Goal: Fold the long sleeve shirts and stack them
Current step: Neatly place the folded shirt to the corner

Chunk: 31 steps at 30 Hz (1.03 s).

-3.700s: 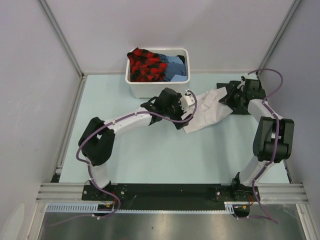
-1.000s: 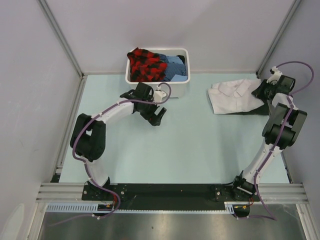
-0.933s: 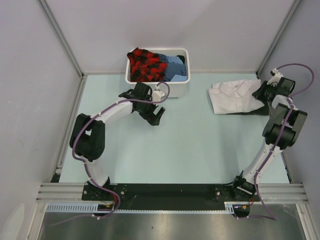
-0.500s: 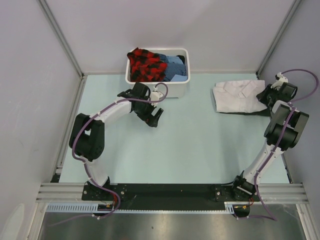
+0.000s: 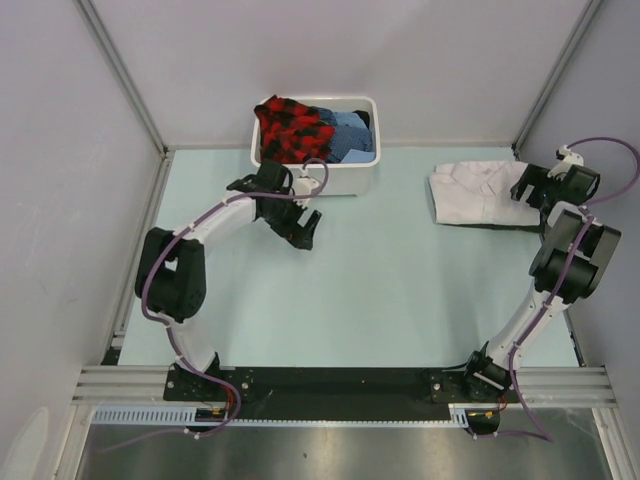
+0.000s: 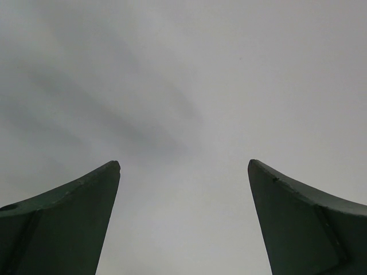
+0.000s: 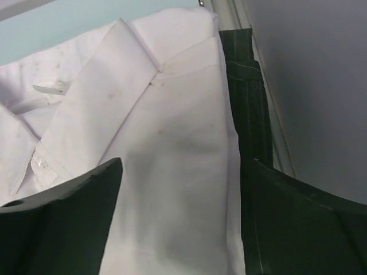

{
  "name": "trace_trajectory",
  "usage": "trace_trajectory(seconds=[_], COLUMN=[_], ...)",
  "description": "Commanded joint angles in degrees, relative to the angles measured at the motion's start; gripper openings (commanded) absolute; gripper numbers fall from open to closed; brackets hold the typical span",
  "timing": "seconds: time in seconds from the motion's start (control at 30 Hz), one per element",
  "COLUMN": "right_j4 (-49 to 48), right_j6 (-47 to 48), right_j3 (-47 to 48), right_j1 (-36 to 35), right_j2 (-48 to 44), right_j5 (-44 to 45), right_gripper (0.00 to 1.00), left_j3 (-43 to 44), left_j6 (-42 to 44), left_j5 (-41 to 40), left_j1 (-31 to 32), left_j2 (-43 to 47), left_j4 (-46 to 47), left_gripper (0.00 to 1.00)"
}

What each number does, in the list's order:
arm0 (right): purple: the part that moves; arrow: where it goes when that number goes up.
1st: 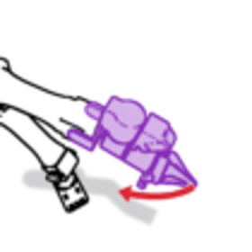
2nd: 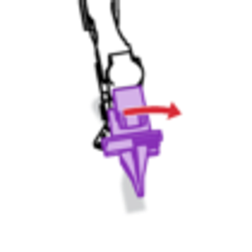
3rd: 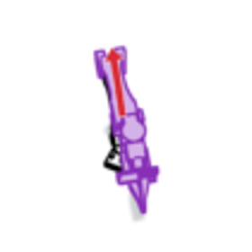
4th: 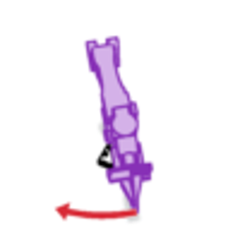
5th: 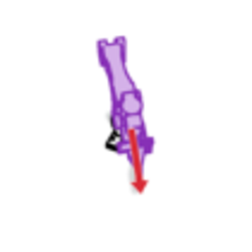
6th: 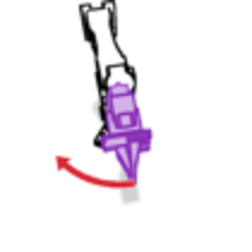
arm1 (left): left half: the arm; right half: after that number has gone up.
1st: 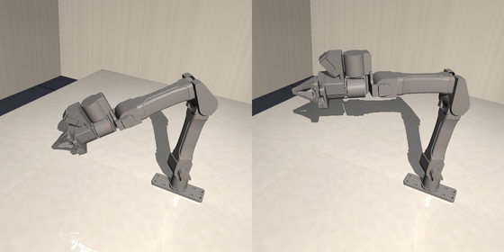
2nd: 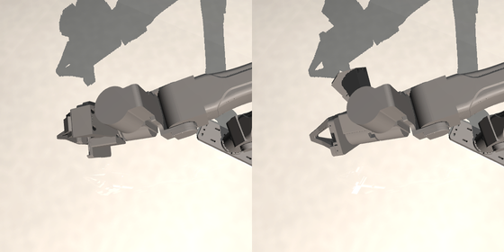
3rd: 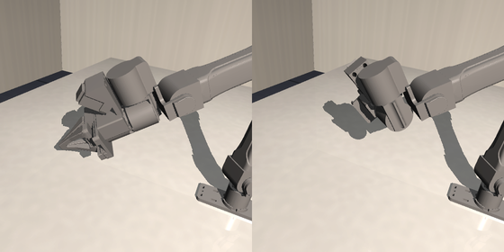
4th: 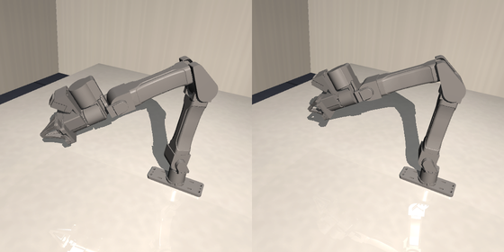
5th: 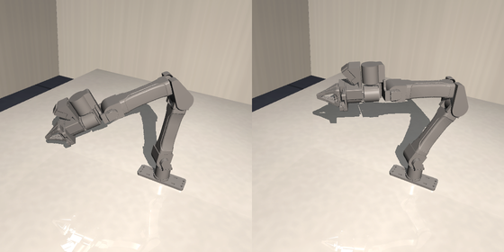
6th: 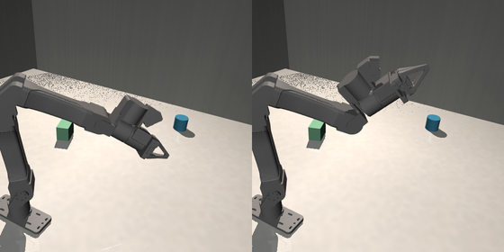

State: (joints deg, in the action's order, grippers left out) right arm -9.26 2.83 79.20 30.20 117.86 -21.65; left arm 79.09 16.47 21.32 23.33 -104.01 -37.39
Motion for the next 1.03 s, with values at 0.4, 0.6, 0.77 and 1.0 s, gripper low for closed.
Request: trace_trajectory(seconds=[0.4,0.6,0.77,1.0], right_j4=[40.8,51.5,47.0,45.2], right_j6=[6.4,4.2,3.8,4.6], right_j3=[19.8,14.0,-2.4,-15.4], right_j1=[1.2,-5.7,-20.4,-30.0], right_j2=[-20.0,-25.9,-33.6,-43.4], right_j5=[-12.6,-19.3,-14.4,-9.9], right_gripper=[1.0,0.99,1.0,1.0], left_j3=[1.8,1.4,-8.1,-19.1], left_j6=[-11.5,-11.2,-7.4,-5.5], left_j5=[9.6,6.0,3.7,-3.2], left_j1=[-14.0,-14.8,-14.7,-14.5], left_j2=[18.3,22.9,28.0,35.5], left_j4=[2.2,-2.1,-2.6,-1.8], left_gripper=[0.99,0.99,1.0,0.99])
